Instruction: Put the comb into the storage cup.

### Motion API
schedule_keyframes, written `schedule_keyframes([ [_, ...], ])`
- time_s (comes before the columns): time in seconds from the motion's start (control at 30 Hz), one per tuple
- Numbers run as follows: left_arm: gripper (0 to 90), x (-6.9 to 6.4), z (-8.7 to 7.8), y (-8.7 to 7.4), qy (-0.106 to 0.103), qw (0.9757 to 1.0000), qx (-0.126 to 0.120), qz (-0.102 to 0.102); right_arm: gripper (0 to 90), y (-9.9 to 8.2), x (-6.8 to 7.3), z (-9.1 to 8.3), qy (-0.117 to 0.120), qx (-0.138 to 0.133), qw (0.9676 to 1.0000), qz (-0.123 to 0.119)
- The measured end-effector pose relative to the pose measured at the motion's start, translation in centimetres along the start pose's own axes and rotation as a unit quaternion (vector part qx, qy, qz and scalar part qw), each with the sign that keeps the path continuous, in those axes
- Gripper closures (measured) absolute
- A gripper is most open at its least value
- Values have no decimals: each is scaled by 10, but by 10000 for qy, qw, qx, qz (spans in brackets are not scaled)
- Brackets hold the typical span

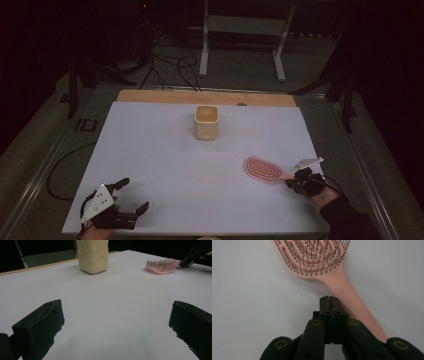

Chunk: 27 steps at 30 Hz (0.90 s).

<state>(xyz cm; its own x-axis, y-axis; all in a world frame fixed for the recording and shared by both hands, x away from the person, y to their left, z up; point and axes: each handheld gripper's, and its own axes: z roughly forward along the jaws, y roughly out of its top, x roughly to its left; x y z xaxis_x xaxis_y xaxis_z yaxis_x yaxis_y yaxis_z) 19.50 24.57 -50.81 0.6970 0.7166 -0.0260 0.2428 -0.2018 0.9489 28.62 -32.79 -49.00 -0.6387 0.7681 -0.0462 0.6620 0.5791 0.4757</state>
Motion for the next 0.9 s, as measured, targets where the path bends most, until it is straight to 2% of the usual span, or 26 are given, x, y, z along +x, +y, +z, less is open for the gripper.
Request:
schedule_keyframes([
  [0.27, 4, 0, 0, 0, 4, 10000, 10, 1, 899, 3, 2, -4, 50, -16, 9999, -100],
  [0.33, 4, 0, 0, 0, 4, 10000, 10, 5, 844, 5, 3, -6, 79, 7, 9997, -232],
  [0.37, 4, 0, 0, 0, 0, 10000, 12, 1, 844, 5, 3, -6, 79, 7, 9997, -232],
  [0.47, 4, -1, 0, 0, 6, 10000, 18, 19, 736, 5, 7, -7, 198, 89, 9987, -453],
  [0.5, 4, -1, 0, 0, 6, 10000, 18, 19, 736, 5, 7, -7, 198, 89, 9987, -453],
  [0.53, 4, 0, 0, 0, 2, 10000, 11, 6, 613, 5, 11, -5, 420, 200, 9965, -700],
  [0.57, 4, 0, 0, 0, 8, 10000, 12, 12, 588, 4, 13, -5, 463, 224, 9955, -799],
  [0.67, 4, -1, 0, 0, 28, 10000, 46, 47, 433, 5, 19, -6, 743, 273, 9920, -980],
  [0.83, 4, -1, 0, 0, 22, 10000, 38, 56, 188, 6, 27, -8, 1058, 355, 9858, -1254],
  [0.9, 4, -1, 0, 0, 25, 10000, 24, 35, 129, 6, 28, -8, 1128, 443, 9841, -1299],
])
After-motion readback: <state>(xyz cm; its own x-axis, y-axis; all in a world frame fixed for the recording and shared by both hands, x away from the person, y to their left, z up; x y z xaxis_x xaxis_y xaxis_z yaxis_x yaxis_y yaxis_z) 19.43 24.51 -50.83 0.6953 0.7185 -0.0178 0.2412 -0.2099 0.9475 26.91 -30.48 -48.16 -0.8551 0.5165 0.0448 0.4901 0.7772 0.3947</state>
